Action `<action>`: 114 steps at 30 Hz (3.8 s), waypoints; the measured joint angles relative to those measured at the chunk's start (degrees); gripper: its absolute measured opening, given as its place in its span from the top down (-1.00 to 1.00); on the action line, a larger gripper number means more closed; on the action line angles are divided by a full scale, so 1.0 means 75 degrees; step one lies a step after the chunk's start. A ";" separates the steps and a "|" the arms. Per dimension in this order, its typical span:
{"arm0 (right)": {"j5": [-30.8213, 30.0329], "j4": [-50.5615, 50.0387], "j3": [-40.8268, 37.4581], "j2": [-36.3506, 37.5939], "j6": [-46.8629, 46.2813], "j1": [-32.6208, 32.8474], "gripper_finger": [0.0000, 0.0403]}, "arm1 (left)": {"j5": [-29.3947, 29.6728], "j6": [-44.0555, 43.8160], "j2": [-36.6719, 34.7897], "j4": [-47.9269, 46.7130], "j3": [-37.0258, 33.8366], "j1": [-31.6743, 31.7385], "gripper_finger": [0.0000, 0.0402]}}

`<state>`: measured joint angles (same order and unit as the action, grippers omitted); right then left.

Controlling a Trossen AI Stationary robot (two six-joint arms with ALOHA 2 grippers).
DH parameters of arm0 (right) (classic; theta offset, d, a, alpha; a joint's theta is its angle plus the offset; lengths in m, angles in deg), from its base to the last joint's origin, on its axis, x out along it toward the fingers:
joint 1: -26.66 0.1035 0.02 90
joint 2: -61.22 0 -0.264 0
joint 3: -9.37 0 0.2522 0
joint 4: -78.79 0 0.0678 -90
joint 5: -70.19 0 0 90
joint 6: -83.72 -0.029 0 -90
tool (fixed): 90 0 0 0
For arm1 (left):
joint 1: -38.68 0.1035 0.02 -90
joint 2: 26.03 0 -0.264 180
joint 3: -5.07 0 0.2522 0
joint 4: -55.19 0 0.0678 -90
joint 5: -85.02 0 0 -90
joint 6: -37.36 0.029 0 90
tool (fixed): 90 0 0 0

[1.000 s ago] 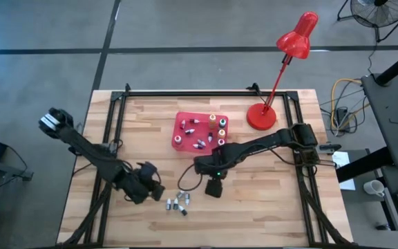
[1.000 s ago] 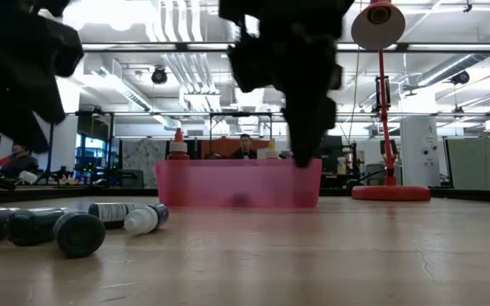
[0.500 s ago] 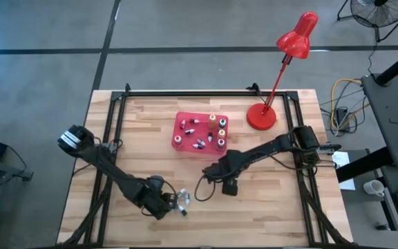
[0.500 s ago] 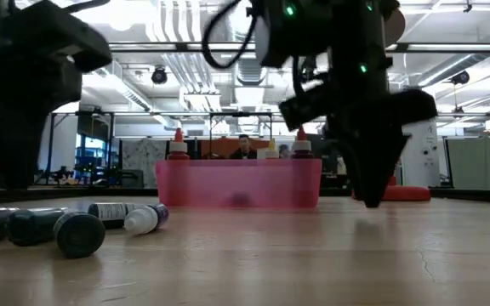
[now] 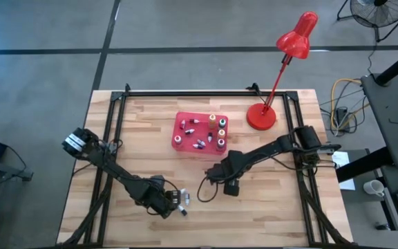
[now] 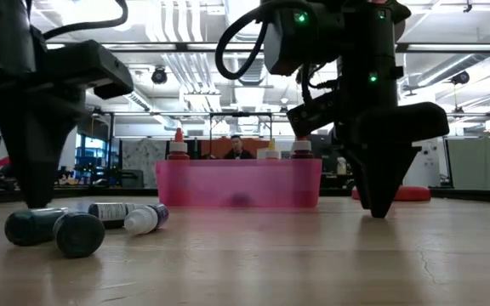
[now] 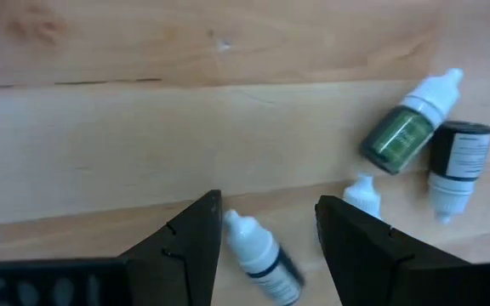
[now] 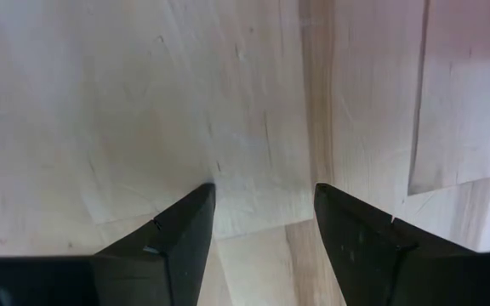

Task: Pick & Place food coloring
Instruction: Put the small pink food coloring bottle into the pink bin

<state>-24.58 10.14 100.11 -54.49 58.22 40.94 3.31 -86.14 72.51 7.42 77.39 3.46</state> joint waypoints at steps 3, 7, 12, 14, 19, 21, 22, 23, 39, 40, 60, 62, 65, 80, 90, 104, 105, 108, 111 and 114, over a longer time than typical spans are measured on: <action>-0.0013 -0.0008 0.0045 -0.0011 0.0005 0.0026 0.00 | -0.0128 -0.0077 0.0000 0.0002 0.0000 0.0051 0.18; -0.0032 0.0058 0.0000 -0.0011 0.0077 0.0079 0.00 | -0.0408 0.0313 -0.0014 -0.0045 0.0017 0.0067 0.18; -0.0104 0.0164 -0.0058 -0.0006 0.0536 0.0110 0.00 | -0.0599 0.0927 -0.0104 -0.0754 0.0201 0.0046 0.18; -0.0238 0.0183 -0.0063 -0.0003 0.0634 0.0113 0.00 | -0.0611 0.0781 -0.0192 -0.1050 0.0188 0.0063 0.18; -0.0485 0.0316 -0.0076 -0.0004 0.1160 0.0119 0.00 | -0.0600 0.1121 -0.0573 -0.1091 0.0146 0.0087 0.18; -0.0493 0.0414 -0.0081 0.0006 0.1543 0.0119 0.00 | -0.0575 0.2390 -0.0720 -0.1085 0.0170 0.0063 0.18; -0.0514 0.0485 -0.0081 0.0012 0.1773 0.0119 0.00 | -0.0562 0.3243 -0.0801 -0.1074 0.0211 0.0031 0.18; -0.0524 0.0542 -0.0081 0.0015 0.2010 0.0116 0.00 | -0.0546 0.4124 -0.0875 -0.1071 0.0272 0.0010 0.18; -0.0558 0.0869 -0.0081 0.0061 0.1528 0.0096 0.00 | -0.0518 1.6431 -0.0452 -0.0884 0.0354 0.0041 0.18; -0.0558 0.0869 -0.0081 0.0061 0.1409 0.0096 0.00 | -0.0519 1.6638 -0.0445 -0.0876 0.0264 0.0041 0.18; -0.0558 0.0950 -0.0072 0.0064 0.0768 0.0090 0.00 | -0.0407 1.7471 -0.0385 0.0476 -0.0480 0.0081 0.18; -0.0558 0.0953 -0.0072 0.0064 0.0765 0.0087 0.00 | -0.0408 1.7474 -0.0384 0.0488 -0.0562 0.0081 0.18; -0.0558 0.0956 -0.0072 0.0064 0.0774 0.0087 0.00 | -0.0410 1.7477 -0.0379 0.0650 -0.0609 0.0081 0.18; -0.0547 0.0974 -0.0071 0.0067 0.0739 0.0090 0.00 | -0.0554 1.7215 -0.0379 0.1543 -0.0966 0.0081 0.18; -0.0544 0.1018 -0.0072 0.0069 0.0736 0.0090 0.00 | -0.0576 1.7260 -0.0393 0.1733 -0.1093 0.0081 0.18; -0.0550 0.1100 -0.0072 0.0070 0.0736 0.0090 0.00 | -0.0754 1.6961 -0.0393 0.1602 -0.1099 0.0084 0.55; -0.0550 0.1106 -0.0071 0.0070 0.0736 0.0090 0.00 | -0.0754 1.6959 -0.0393 0.1602 -0.1099 0.0084 0.60; -0.0552 0.1125 -0.0072 0.0070 0.0736 0.0090 0.00 | -0.0751 1.6863 -0.0393 0.1599 -0.1099 0.0084 0.72; -0.0552 0.1144 -0.0072 0.0070 0.0738 0.0090 0.00 | -0.0757 1.6815 -0.0393 0.1599 -0.1099 0.0084 0.79; -0.0552 0.1150 -0.0072 0.0070 0.0738 0.0091 0.00 | -0.0794 1.6754 -0.0391 0.1537 -0.1060 0.0084 0.83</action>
<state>-28.72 18.76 99.57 -53.96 63.75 41.63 -2.64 39.52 69.58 18.95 69.44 4.10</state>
